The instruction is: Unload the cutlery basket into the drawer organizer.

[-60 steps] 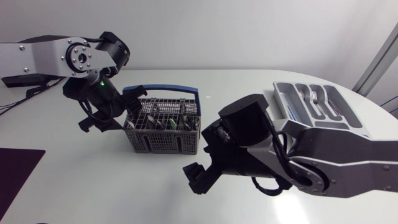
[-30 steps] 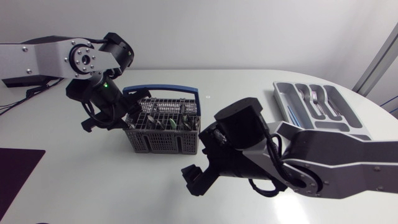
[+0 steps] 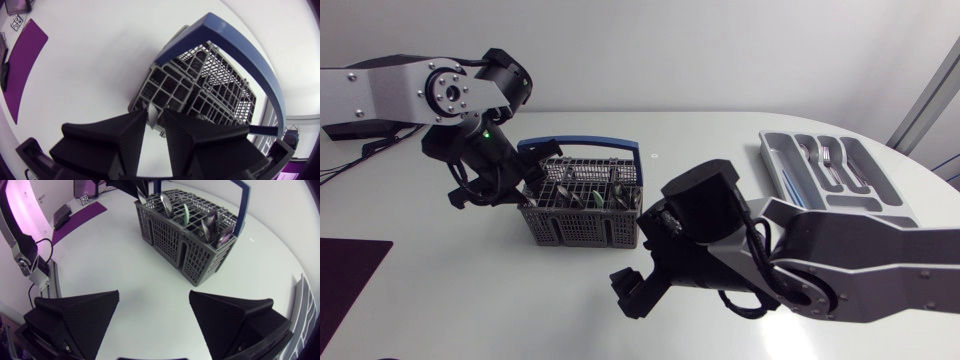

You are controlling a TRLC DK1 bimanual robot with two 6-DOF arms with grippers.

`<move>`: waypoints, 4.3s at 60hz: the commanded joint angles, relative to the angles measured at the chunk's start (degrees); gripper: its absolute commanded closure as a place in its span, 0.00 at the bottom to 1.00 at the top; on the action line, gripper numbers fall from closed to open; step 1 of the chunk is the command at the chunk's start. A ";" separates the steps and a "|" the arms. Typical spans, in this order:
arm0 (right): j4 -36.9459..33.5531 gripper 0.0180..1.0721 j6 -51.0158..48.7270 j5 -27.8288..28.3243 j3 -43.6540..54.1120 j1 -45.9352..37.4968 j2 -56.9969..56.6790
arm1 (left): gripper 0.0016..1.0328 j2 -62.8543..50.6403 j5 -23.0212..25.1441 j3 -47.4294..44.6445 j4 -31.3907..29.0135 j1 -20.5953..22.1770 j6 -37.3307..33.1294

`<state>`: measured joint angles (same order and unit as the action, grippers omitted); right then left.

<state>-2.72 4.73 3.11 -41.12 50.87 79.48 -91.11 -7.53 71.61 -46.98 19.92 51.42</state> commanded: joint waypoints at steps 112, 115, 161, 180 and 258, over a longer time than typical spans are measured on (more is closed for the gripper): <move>0.88 0.04 1.33 -2.15 3.07 2.21 0.32 | 0.96 17.72 4.37 -5.43 4.27 -2.08 -1.58; 0.96 0.04 1.33 -2.24 3.24 2.21 0.06 | 0.96 19.04 4.37 -5.78 4.53 -1.91 -1.58; -9.14 0.04 -1.04 4.09 4.39 -2.62 -15.67 | 0.97 32.31 16.23 -15.72 17.98 5.65 -10.20; -13.36 0.04 -6.93 16.05 5.00 -10.27 -24.11 | 0.97 29.85 22.21 -18.35 24.22 12.86 -14.68; -34.10 0.31 -52.46 41.09 -1.77 -17.47 -14.97 | 0.97 23.00 41.81 -24.24 24.92 28.33 -41.49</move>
<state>-35.86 -44.95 43.20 -41.50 33.63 63.33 -67.11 33.01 48.47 -21.58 47.81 11.88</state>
